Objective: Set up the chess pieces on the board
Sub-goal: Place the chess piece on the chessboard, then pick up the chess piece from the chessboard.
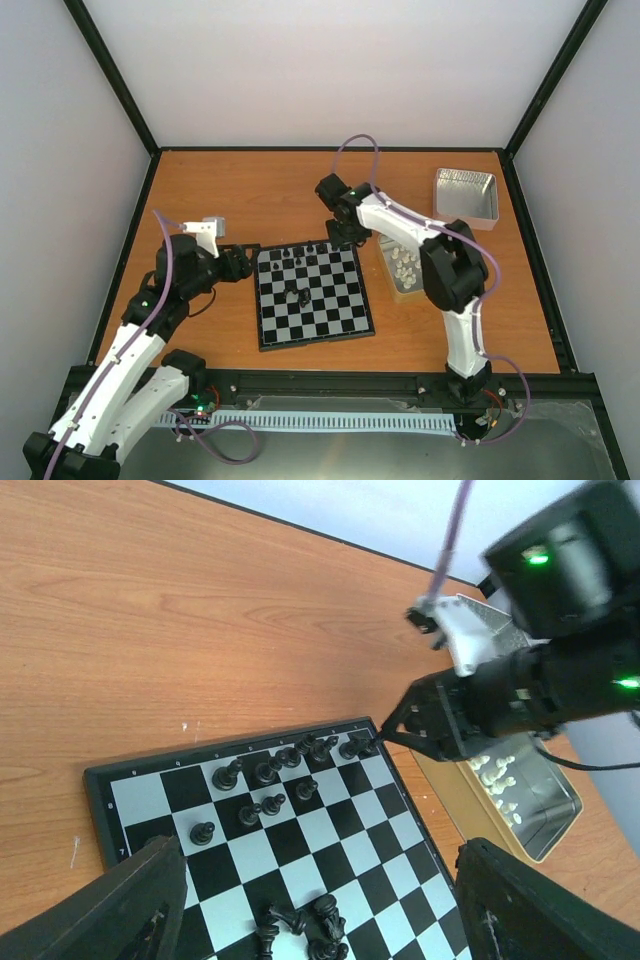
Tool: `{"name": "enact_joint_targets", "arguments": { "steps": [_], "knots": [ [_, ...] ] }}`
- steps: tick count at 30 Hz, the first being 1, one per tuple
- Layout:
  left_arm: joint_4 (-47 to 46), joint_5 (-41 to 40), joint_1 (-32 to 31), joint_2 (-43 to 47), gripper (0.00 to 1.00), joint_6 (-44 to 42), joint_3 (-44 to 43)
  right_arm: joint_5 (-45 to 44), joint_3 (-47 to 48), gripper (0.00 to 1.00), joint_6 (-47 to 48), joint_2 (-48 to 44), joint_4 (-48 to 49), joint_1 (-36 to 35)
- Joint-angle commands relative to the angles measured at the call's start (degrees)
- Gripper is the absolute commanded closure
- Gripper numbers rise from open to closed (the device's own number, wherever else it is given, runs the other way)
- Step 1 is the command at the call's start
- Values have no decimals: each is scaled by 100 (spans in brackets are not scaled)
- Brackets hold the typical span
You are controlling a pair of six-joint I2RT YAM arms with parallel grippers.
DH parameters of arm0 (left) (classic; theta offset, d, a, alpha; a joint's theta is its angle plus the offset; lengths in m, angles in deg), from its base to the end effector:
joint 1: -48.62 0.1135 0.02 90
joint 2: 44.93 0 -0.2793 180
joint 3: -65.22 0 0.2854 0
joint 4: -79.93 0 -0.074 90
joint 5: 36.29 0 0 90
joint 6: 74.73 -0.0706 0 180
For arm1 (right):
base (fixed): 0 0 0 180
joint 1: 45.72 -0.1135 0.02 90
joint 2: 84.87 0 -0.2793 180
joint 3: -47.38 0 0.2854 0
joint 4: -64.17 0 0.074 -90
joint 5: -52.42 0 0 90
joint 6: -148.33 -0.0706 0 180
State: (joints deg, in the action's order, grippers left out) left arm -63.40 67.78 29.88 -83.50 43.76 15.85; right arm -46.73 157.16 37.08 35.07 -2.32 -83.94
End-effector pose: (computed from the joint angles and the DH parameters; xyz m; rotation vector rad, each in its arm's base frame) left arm 0.1935 -0.0838 0.2789 -0.0166 2.0940 -0.7600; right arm 0.3789 0.2841 0.1654 -0.3956 2.8332 -0.0327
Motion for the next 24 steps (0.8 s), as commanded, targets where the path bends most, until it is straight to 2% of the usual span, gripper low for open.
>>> {"name": "enact_joint_targets", "arguments": {
  "steps": [1,5,10,14,18,24],
  "knots": [
    [0,137,20,-55,25,-137,15,157,-750,68,-227,-1242,308,-79],
    [-33,206,20,-198,25,-62,9,145,-1441,63,-415,-1948,669,-539],
    [124,-400,20,-172,26,81,-80,143,-1767,61,-773,-2198,1086,-1423],
    [424,-1232,20,70,26,272,-191,183,-1481,63,-851,-1833,1146,-2056],
    [811,-2282,20,467,26,444,-305,237,-1212,74,-909,-1335,1086,-2379],
    [961,-2552,20,861,26,460,-310,242,-900,77,-1005,-714,833,-2572]
  ]
}}
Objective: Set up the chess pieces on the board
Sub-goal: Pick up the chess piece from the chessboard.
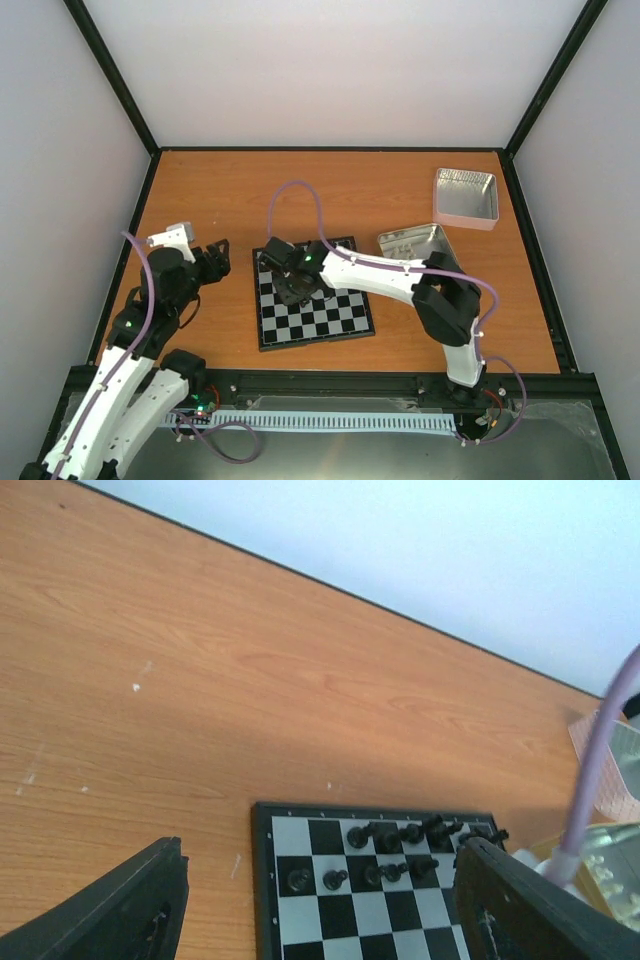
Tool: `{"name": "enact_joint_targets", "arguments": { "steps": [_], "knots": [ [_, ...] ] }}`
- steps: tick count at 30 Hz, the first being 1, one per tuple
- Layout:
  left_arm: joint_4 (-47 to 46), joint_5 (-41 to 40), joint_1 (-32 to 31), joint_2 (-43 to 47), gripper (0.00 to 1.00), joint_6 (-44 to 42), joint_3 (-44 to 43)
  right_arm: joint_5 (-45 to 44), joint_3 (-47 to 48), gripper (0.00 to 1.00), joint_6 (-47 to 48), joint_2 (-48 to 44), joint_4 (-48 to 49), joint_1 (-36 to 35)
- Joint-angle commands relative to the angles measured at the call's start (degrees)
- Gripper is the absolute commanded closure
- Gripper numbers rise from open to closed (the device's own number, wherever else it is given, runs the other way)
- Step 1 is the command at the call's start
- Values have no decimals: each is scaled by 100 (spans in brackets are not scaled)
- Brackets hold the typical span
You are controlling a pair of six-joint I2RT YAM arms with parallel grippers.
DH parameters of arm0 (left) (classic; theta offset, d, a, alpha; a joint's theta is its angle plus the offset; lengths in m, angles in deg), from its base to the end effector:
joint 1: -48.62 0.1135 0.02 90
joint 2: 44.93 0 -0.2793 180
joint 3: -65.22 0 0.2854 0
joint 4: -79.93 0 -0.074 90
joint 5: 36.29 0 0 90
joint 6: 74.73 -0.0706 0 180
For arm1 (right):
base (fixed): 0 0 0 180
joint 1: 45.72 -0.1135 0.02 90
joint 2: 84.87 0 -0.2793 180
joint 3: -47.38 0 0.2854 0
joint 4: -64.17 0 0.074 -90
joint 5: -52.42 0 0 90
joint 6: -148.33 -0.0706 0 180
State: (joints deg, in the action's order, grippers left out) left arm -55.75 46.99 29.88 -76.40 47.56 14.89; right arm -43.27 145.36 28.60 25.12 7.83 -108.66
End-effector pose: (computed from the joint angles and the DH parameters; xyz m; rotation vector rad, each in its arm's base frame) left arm 0.1750 -0.0506 0.2896 -0.3156 2.0161 -0.4466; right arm 0.2100 0.3956 0.1825 -0.7734 2.6863 0.2907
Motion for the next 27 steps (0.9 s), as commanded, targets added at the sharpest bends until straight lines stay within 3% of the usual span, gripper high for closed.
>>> {"name": "enact_joint_targets", "arguments": {
  "steps": [1,19,27],
  "knots": [
    [178,-452,20,170,26,84,-182,-184,327,76,-199,349,-245,-118],
    [36,-269,20,52,26,-4,-102,-152,197,75,-287,598,-453,-148],
    [25,-247,15,35,26,-6,-103,-203,351,85,-236,769,-477,-149]
  ]
}}
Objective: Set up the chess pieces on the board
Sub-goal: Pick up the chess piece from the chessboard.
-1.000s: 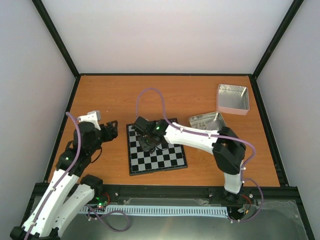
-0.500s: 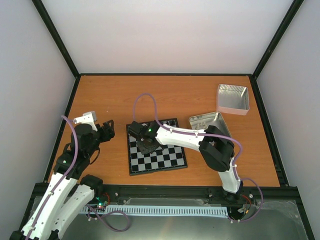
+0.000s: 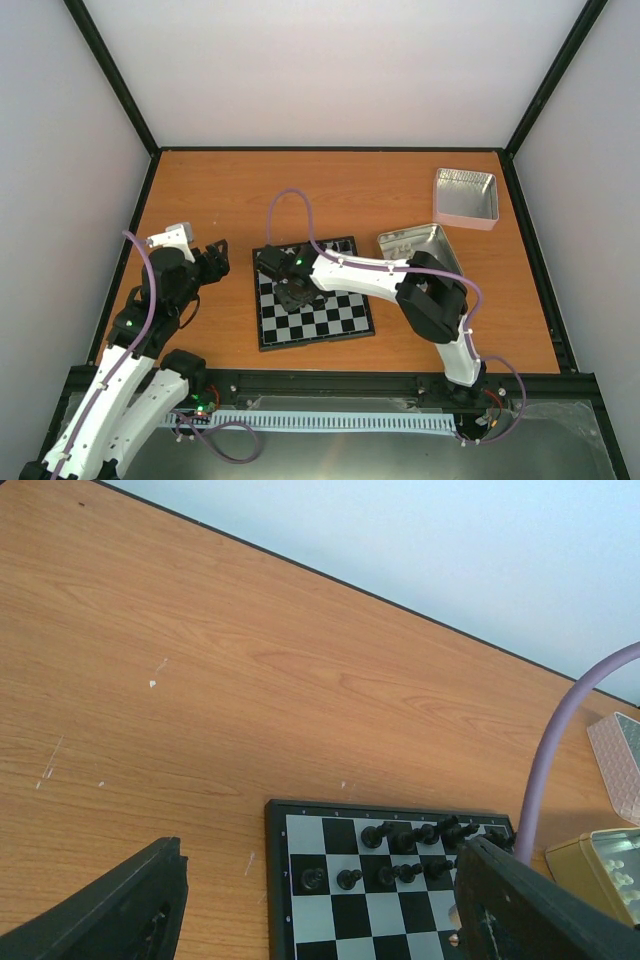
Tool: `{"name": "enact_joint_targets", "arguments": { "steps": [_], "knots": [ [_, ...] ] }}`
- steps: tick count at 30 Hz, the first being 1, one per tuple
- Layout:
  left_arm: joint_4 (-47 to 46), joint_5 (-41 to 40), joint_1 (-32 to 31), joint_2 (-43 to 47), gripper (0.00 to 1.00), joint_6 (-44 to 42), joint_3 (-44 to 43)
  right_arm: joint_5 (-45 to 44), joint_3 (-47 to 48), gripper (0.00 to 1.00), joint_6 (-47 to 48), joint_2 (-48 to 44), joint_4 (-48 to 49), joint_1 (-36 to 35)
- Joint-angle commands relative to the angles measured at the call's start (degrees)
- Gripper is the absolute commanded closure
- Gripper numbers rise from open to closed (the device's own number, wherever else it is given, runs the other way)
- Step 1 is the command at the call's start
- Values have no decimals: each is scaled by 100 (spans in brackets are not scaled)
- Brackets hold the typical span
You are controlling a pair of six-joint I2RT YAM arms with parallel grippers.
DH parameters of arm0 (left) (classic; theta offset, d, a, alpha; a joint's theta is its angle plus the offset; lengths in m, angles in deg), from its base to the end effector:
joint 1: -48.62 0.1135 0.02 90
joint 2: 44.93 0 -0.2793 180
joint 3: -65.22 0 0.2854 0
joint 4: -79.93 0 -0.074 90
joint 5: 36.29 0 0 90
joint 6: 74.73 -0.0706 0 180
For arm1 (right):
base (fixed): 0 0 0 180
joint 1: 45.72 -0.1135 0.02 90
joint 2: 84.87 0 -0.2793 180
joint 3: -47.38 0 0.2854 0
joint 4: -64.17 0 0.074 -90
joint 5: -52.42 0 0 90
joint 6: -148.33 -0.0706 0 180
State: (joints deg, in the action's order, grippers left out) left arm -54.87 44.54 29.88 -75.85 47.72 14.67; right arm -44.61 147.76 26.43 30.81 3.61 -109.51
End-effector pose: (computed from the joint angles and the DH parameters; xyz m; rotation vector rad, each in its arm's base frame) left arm 0.1730 -0.0468 0.2909 -0.3445 2.0053 -0.4062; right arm 0.2072 0.4013 0.1502 -0.7706 2.7771 0.1462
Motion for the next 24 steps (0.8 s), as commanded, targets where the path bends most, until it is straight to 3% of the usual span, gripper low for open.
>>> {"name": "enact_joint_targets", "arguments": {
  "steps": [1,7,13,19,24],
  "knots": [
    [-63,-6,19,-12,26,-19,-79,-71,107,86,-18,209,-62,-63],
    [-63,-2,20,-16,26,-19,-78,-159,101,76,-28,264,-133,-66],
    [-63,3,20,-22,26,-20,-74,-139,89,94,26,158,-4,-63],
    [-63,17,20,-20,26,-28,-76,-545,67,96,-10,-274,97,60],
    [-76,62,20,-20,26,-37,-65,-532,-366,95,-130,-606,306,590]
  ]
}}
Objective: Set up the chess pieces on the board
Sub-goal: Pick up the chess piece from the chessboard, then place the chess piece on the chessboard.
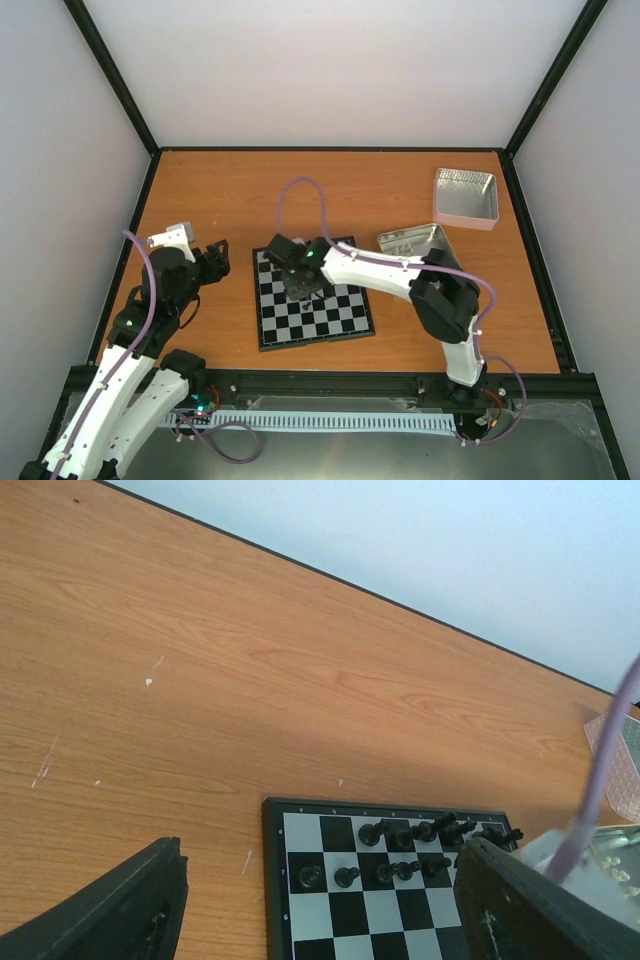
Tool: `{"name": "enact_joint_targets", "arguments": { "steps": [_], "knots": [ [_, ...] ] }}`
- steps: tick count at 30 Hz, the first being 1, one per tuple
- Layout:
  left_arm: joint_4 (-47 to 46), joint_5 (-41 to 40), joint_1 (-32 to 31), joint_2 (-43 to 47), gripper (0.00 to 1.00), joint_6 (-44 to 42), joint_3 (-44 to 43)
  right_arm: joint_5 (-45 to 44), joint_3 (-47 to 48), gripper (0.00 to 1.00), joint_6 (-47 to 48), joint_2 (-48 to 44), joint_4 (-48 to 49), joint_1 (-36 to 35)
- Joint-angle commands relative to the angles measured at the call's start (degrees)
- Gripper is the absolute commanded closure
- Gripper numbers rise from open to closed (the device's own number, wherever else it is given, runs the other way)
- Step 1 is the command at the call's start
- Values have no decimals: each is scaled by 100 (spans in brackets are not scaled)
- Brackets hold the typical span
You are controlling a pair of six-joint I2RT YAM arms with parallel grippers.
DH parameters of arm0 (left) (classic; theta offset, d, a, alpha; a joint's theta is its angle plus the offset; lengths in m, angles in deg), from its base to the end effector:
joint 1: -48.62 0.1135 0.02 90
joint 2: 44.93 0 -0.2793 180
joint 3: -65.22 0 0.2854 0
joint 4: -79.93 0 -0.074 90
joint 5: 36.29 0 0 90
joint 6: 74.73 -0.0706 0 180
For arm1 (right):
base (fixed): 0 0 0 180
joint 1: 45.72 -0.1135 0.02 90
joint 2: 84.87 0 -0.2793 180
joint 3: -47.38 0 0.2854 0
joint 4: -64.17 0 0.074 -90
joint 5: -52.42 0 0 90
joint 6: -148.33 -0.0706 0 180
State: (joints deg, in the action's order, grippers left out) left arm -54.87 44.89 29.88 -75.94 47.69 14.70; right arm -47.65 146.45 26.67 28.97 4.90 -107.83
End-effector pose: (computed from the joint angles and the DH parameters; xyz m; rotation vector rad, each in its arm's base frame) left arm 0.1732 -0.0473 0.2904 -0.3404 2.0092 -0.4109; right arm 0.2206 0.3905 0.1582 -0.7074 2.7317 0.1188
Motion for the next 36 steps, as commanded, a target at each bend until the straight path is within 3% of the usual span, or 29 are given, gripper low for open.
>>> {"name": "enact_joint_targets", "arguments": {
  "steps": [1,12,25,29,36],
  "knots": [
    [-84,29,20,-19,26,-33,-69,-224,-305,95,-152,-420,186,528],
    [-105,88,20,-20,26,-39,-46,-208,-69,95,49,95,390,1274],
    [-115,118,20,-37,26,-43,-33,-215,410,92,272,611,326,1438],
    [-124,141,20,-55,26,-52,-35,-158,407,88,310,631,328,1445],
    [-133,171,20,-81,25,-61,-33,-62,363,73,299,500,351,1447]
  ]
}}
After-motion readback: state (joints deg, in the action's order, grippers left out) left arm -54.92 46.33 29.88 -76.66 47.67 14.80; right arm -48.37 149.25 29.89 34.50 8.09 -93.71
